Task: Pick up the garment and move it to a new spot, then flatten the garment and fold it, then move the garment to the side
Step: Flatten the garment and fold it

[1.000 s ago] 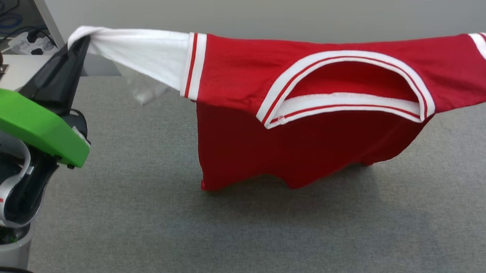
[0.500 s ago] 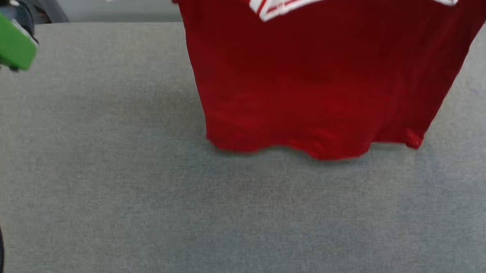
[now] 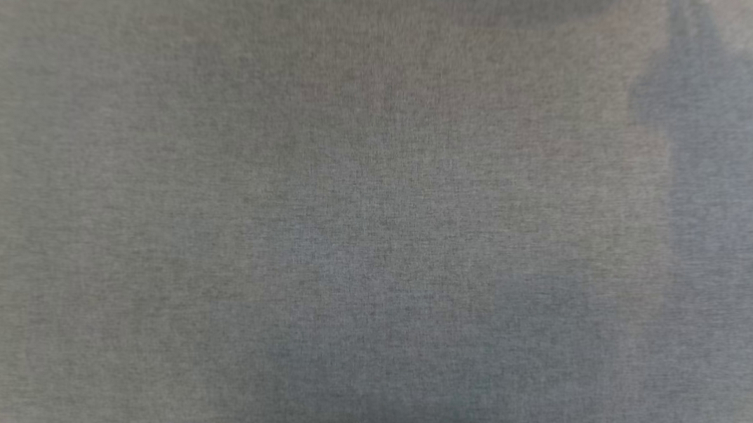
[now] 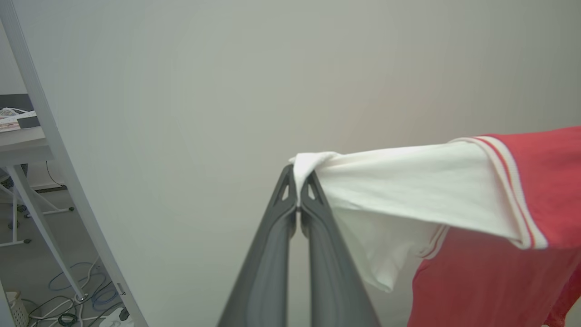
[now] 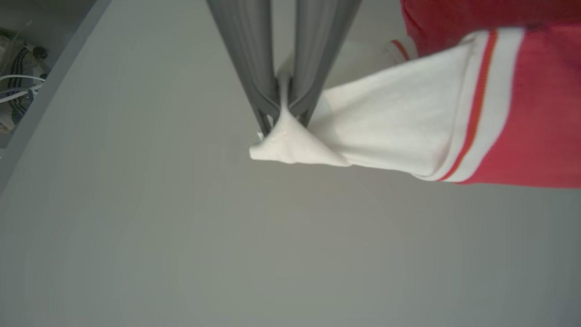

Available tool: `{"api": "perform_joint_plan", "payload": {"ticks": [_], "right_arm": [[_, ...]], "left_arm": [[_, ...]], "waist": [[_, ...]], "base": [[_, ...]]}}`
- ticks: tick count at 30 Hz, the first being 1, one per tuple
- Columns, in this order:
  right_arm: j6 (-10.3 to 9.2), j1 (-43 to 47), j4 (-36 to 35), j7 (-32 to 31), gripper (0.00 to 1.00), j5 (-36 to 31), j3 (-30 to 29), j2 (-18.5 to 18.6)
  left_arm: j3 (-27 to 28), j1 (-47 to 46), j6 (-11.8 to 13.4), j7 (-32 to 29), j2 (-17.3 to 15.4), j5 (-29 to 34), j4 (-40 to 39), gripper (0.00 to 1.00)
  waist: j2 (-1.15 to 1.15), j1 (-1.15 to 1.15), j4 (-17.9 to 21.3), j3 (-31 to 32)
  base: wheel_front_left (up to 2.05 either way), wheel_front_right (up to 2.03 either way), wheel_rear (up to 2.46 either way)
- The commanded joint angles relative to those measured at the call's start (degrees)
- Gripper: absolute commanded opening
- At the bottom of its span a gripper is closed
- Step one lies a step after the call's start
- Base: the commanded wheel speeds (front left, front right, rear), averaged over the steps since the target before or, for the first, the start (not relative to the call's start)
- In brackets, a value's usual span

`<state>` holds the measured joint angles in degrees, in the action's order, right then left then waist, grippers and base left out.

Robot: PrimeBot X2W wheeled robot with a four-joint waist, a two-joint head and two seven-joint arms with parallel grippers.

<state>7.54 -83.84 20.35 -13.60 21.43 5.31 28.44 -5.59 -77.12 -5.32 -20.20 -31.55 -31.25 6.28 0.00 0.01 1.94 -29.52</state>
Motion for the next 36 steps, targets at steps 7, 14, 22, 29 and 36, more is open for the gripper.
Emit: {"api": "perform_joint_plan", "payload": {"ticks": [7,14,22,29,36], "right_arm": [[-0.05,-8.2,11.3,8.8,0.0,-3.4,-0.1,-4.5],[-0.05,-4.5,19.2,15.6,0.0,-3.3,0.7,-8.8],[-0.05,5.4,24.1,16.9,0.0,0.1,4.5,-7.9],[-0.05,18.3,23.8,12.4,0.0,6.2,9.8,-4.1],[-0.05,31.4,22.1,4.7,0.0,12.0,13.3,-0.8]], "left_arm": [[-1.8,-8.8,-1.1,8.5,0.6,2.6,11.6,0.0],[-3.5,-4.4,-1.8,16.1,2.0,1.5,19.6,0.0],[-6.2,7.7,-2.1,21.8,4.5,-1.8,24.8,0.0],[-7.5,20.8,-2.1,23.4,6.0,-5.3,27.0,0.0],[-8.7,33.4,-2.1,20.1,6.3,-9.0,27.3,0.0]], "waist": [[0.0,-0.01,0.2,-8.8],[0.0,-0.01,-0.4,-8.6],[0.0,-0.01,-1.8,-3.6],[0.0,-0.01,-2.8,3.6],[0.0,-0.01,-3.3,11.0]], "base": [[0.0,0.0,0.0],[0.0,0.0,0.0],[0.0,0.0,0.0],[0.0,0.0,0.0],[0.0,0.0,0.0]]}}
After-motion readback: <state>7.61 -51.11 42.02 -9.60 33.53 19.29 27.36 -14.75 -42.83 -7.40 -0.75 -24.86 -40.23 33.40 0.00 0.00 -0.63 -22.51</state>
